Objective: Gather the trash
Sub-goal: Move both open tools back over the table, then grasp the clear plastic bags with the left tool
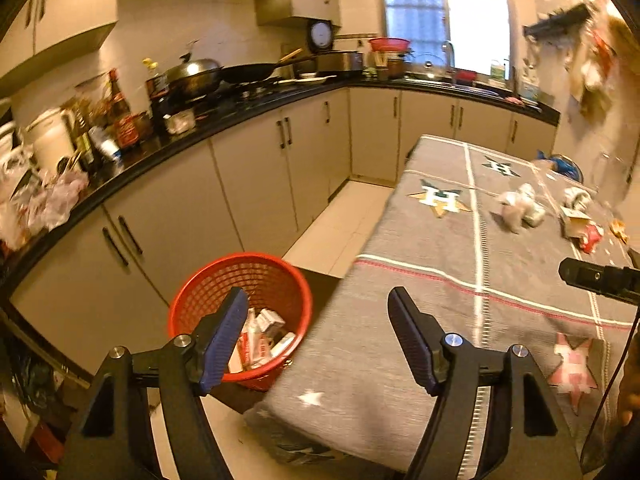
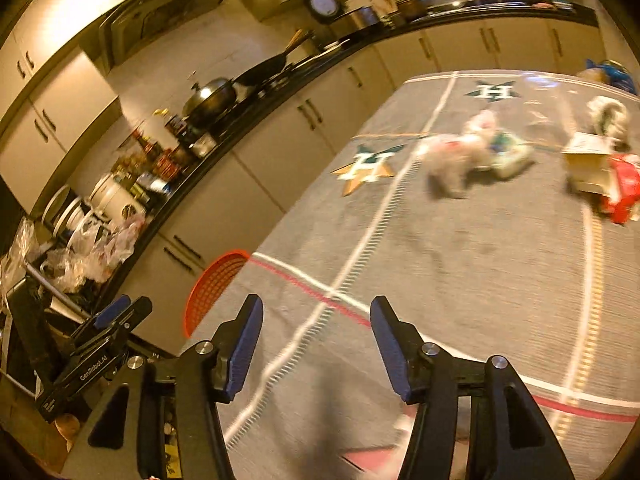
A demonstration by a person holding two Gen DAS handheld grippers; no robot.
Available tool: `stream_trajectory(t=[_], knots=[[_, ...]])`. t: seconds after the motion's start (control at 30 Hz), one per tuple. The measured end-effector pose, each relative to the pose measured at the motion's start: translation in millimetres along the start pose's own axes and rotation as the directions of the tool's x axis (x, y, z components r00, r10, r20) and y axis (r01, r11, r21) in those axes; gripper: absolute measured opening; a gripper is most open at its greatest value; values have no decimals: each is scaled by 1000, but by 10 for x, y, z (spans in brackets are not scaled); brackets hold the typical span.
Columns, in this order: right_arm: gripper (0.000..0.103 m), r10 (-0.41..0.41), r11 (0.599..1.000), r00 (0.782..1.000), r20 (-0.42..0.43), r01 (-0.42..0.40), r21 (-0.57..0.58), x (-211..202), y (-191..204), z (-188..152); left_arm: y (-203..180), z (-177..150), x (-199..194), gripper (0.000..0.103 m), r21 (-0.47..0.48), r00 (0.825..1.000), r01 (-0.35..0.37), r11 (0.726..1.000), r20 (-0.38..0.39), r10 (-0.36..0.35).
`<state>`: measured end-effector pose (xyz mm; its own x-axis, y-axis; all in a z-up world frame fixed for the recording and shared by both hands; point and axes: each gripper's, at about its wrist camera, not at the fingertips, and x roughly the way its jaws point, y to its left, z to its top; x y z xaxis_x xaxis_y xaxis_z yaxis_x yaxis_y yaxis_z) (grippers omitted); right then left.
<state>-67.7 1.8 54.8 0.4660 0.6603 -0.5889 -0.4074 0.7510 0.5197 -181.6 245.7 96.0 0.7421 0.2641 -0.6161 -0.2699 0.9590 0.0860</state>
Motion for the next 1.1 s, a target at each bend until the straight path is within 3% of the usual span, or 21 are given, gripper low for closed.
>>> stream_trajectory(t=[0.33,0.53,0.67,0.8,0.97,1.1], knots=[[64,-81,996,994,75,78,44,-484,-543,48,-498,108,-39,72,41,996,83,996,-25,-82],[64,-109,989,983,146,93,115,-736,-873,248,-715,183,36,72,45,994,101,994,-48,-99],[66,-131,984,964,231,98,149,-902,-1018,535,-864,184,120,72,55,991,116,992,-70,-112],[67,-182,968,927,327,112,223,-1040,-1281,761,-974,222,230,72,50,986,138,989,-102,-133],[67,-272,940,888,371,162,301,-1161,-1681,815,-1090,414,437,72,15,975,176,984,-144,-172],[68,-299,914,892,339,165,372,-1183,-2044,794,-1324,633,667,72,22,960,233,972,-163,-226]])
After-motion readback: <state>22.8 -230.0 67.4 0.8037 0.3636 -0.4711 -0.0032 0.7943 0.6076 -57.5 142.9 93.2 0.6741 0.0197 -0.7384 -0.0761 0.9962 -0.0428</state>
